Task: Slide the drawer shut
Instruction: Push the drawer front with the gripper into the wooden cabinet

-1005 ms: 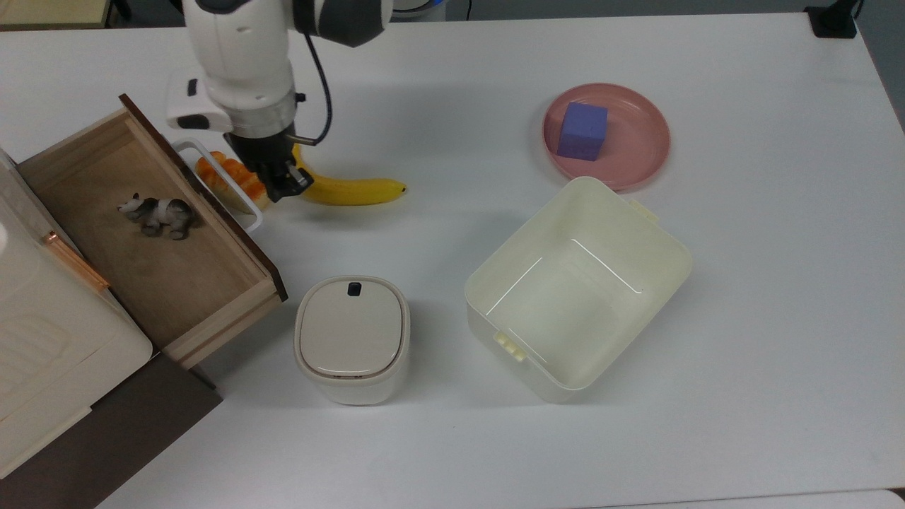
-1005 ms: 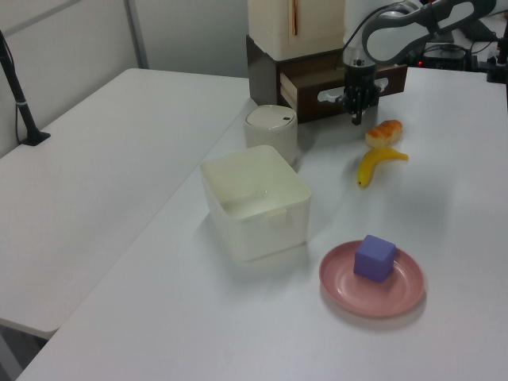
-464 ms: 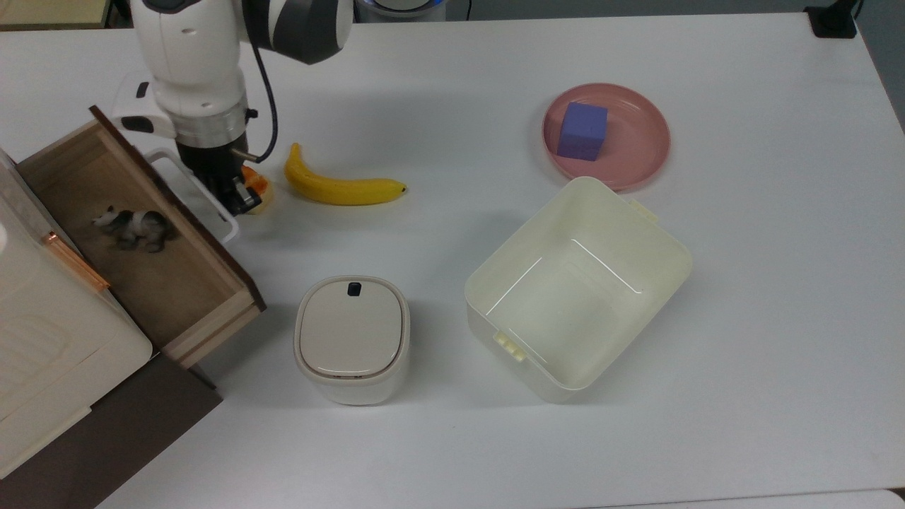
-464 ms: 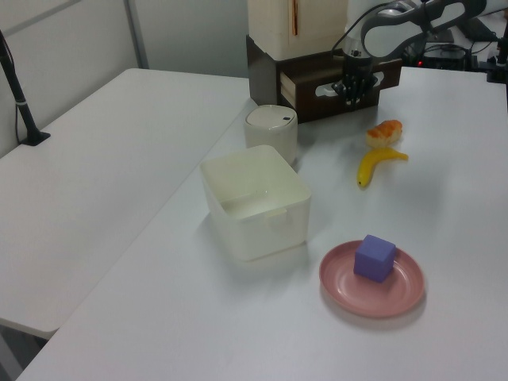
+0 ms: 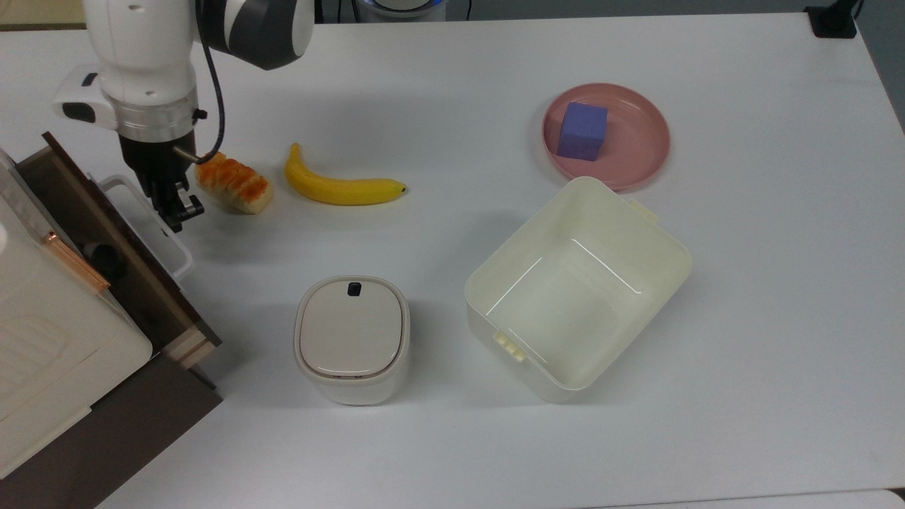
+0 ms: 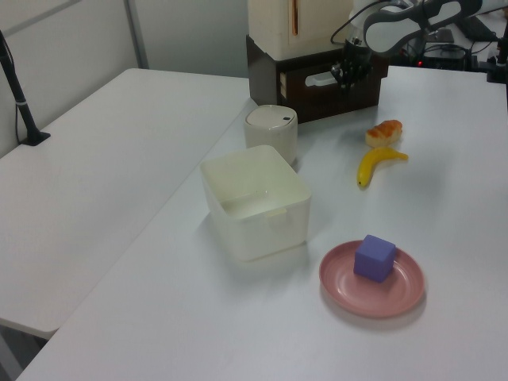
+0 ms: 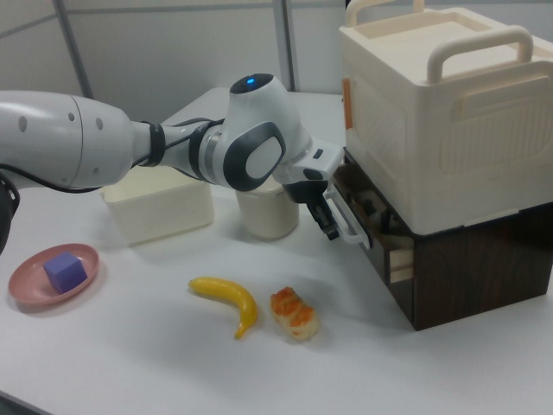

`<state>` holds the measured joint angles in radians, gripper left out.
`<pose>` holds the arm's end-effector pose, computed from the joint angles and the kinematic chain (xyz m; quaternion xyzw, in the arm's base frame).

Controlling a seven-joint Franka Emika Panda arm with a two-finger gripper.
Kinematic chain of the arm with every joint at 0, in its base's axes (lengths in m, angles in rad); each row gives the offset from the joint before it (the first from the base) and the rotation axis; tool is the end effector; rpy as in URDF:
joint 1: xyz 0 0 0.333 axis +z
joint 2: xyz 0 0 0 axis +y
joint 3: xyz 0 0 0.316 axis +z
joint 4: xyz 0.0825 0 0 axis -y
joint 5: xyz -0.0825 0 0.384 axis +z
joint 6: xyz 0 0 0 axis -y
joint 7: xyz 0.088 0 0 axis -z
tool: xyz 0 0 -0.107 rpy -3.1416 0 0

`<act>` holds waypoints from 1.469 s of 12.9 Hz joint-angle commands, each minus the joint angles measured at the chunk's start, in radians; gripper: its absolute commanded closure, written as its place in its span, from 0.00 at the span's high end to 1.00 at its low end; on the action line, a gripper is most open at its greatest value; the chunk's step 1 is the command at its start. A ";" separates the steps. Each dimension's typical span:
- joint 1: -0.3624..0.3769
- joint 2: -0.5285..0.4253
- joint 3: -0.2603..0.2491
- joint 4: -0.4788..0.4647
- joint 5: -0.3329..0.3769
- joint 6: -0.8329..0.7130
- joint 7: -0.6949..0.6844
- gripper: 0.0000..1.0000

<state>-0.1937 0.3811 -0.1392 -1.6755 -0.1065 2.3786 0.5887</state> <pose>0.6547 -0.2157 0.4180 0.8994 -0.4007 0.1684 0.0461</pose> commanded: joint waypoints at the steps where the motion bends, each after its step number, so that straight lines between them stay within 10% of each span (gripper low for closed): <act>1: -0.001 0.036 -0.039 0.040 -0.033 0.074 0.023 0.00; 12: -0.027 0.030 -0.050 0.027 -0.067 0.140 0.063 0.00; 19: 0.017 -0.131 0.111 0.028 -0.048 -0.405 -0.016 0.00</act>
<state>-0.1785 0.3315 -0.0728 -1.6306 -0.1482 2.1490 0.6272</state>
